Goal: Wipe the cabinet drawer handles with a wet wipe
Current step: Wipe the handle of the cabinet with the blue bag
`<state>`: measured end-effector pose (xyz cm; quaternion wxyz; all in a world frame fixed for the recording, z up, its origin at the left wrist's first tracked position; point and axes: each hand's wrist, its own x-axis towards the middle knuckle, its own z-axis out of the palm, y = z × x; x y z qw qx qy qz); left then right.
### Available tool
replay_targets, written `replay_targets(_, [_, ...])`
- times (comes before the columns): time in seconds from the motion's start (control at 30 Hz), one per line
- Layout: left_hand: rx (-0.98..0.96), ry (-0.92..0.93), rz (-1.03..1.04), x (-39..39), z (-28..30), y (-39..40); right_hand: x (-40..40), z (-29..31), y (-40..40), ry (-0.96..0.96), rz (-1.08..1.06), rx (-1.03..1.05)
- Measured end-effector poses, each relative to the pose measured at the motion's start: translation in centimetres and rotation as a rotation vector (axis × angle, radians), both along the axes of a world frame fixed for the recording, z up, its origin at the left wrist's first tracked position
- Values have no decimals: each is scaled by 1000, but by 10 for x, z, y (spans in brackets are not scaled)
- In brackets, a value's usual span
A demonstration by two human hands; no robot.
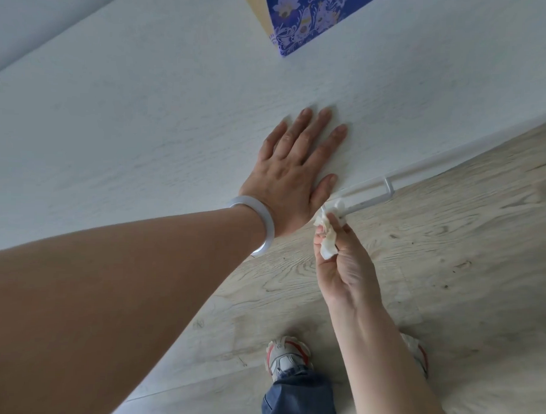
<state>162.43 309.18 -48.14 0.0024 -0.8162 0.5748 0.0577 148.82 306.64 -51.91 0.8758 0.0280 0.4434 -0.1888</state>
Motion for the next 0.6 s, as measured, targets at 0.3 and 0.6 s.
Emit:
replay_targets(0.3, [4, -9, 3, -1, 0, 0, -3, -2, -10, 209, 49, -79])
replay_targets(0.6, [-12, -21, 8, -1, -1, 1, -5, 3, -21, 357, 294, -355])
